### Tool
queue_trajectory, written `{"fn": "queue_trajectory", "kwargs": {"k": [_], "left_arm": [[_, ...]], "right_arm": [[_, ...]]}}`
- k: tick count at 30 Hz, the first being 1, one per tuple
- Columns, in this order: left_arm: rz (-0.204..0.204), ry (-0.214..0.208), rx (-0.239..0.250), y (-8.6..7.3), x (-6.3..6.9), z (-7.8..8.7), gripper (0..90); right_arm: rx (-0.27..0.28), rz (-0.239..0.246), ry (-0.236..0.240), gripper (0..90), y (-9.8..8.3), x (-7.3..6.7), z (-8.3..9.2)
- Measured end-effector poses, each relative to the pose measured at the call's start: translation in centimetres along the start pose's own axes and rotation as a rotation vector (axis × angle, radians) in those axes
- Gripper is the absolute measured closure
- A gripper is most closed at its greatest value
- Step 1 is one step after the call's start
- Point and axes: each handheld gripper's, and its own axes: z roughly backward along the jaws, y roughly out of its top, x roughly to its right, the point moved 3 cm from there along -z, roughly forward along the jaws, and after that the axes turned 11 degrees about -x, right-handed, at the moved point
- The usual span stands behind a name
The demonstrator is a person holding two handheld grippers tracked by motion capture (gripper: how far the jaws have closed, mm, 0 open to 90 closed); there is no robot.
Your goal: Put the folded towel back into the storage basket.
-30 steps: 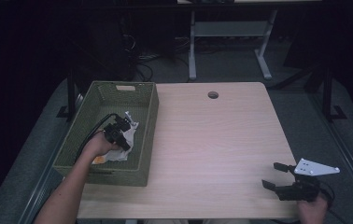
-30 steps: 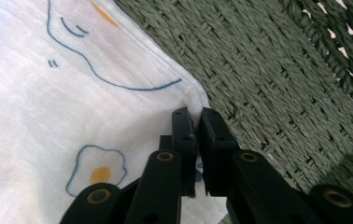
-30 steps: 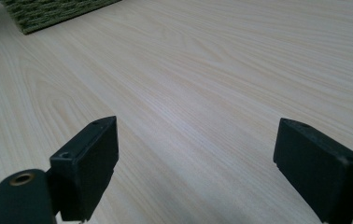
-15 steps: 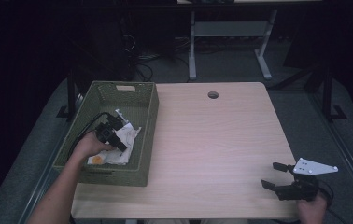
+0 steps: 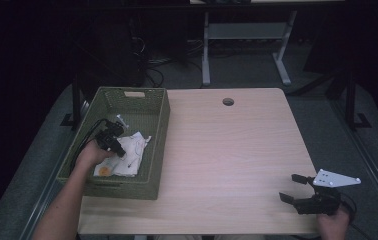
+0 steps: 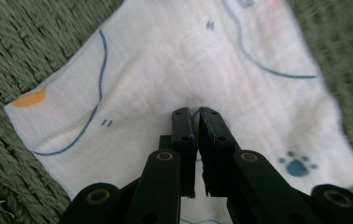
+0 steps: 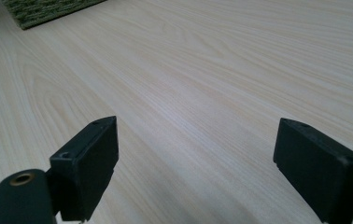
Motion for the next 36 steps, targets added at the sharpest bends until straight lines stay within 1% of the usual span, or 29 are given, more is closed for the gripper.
{"fn": "queue_trajectory", "kwargs": {"k": [2, 3, 4, 5, 6, 7, 8, 10, 11, 12, 13, 14, 16, 17, 18, 20, 25, 27, 29, 31, 33, 34, 35, 36], "left_arm": [[-0.002, 0.000, -0.006, 0.1, 0.0, 0.0, 84.9], [0.009, -0.009, -0.001, 0.1, 0.1, 0.1, 83.6], [0.007, -0.005, 0.006, 0.1, 0.0, 0.4, 82.4], [0.008, -0.006, 0.020, 0.1, 0.0, 0.6, 81.2], [0.017, -0.017, 0.032, 0.0, 0.0, 0.8, 80.2], [0.017, -0.016, 0.046, -0.1, 0.0, 1.1, 79.0], [0.023, -0.017, 0.055, -0.2, 0.1, 1.4, 77.3], [0.036, -0.032, 0.070, -0.5, 0.1, 1.9, 74.7], [0.047, -0.037, 0.091, -0.6, 0.1, 2.1, 73.8], [0.041, -0.043, 0.107, -0.8, 0.1, 2.4, 73.3], [0.050, -0.057, 0.123, -1.0, 0.1, 2.7, 72.7], [0.052, -0.060, 0.137, -1.1, 0.2, 2.9, 71.4], [0.043, -0.070, 0.162, -1.4, 0.2, 3.4, 70.2], [0.048, -0.076, 0.179, -1.6, 0.2, 3.6, 68.7], [0.043, -0.085, 0.191, -1.8, 0.2, 3.8, 68.1], [0.046, -0.101, 0.208, -2.0, 0.3, 3.9, 65.8], [0.051, -0.122, 0.256, -2.5, 0.4, 4.4, 61.8], [0.052, -0.115, 0.263, -2.6, 0.5, 4.6, 60.1], [0.050, -0.128, 0.282, -2.7, 0.6, 4.7, 59.6], [0.050, -0.130, 0.300, -2.8, 0.8, 4.9, 59.0], [0.049, -0.148, 0.324, -3.0, 1.0, 5.1, 58.8], [0.042, -0.154, 0.329, -3.1, 1.1, 5.1, 58.4], [0.049, -0.165, 0.342, -3.2, 1.2, 5.1, 58.2], [0.045, -0.170, 0.353, -3.3, 1.3, 5.2, 58.2]], "right_arm": [[0.004, -0.003, 0.001, 13.5, 0.0, 0.0, 0.0], [0.003, -0.003, 0.002, 13.5, 0.0, 0.0, 0.0], [0.001, 0.001, 0.003, 13.5, 0.0, 0.0, 0.0], [-0.001, 0.004, 0.003, 13.5, 0.0, 0.0, 0.0], [-0.003, 0.004, 0.004, 13.5, 0.0, 0.0, 0.0], [-0.002, 0.005, 0.004, 13.5, 0.0, 0.0, 0.0], [0.000, 0.004, 0.006, 13.5, 0.0, -0.1, 0.0], [0.001, 0.003, 0.009, 13.5, 0.0, -0.1, 0.0], [0.001, 0.005, 0.008, 13.5, 0.0, -0.1, 0.0], [0.003, 0.006, 0.009, 13.5, 0.0, -0.1, 0.0], [0.005, 0.010, 0.010, 13.5, 0.0, -0.1, 0.0], [0.007, 0.012, 0.010, 13.5, 0.1, -0.1, 0.1], [0.008, 0.012, 0.010, 13.5, 0.1, 0.0, 0.0], [0.005, 0.012, 0.009, 13.5, 0.1, 0.0, 0.0], [0.002, 0.011, 0.011, 13.5, 0.1, 0.0, 0.0], [0.003, 0.011, 0.015, 13.5, 0.1, 0.0, -0.1], [0.001, 0.015, 0.022, 13.5, 0.3, 0.1, -0.3], [0.007, 0.013, 0.026, 13.5, 0.2, 0.1, -0.3], [0.002, 0.010, 0.027, 13.5, 0.2, 0.2, -0.3], [0.002, 0.011, 0.025, 13.5, 0.2, 0.1, -0.3], [0.004, 0.011, 0.028, 13.5, 0.2, 0.1, -0.3], [0.004, 0.013, 0.029, 13.5, 0.2, 0.1, -0.3], [0.004, 0.013, 0.029, 13.5, 0.3, 0.1, -0.4], [0.004, 0.014, 0.030, 13.5, 0.3, 0.0, -0.4]]}}
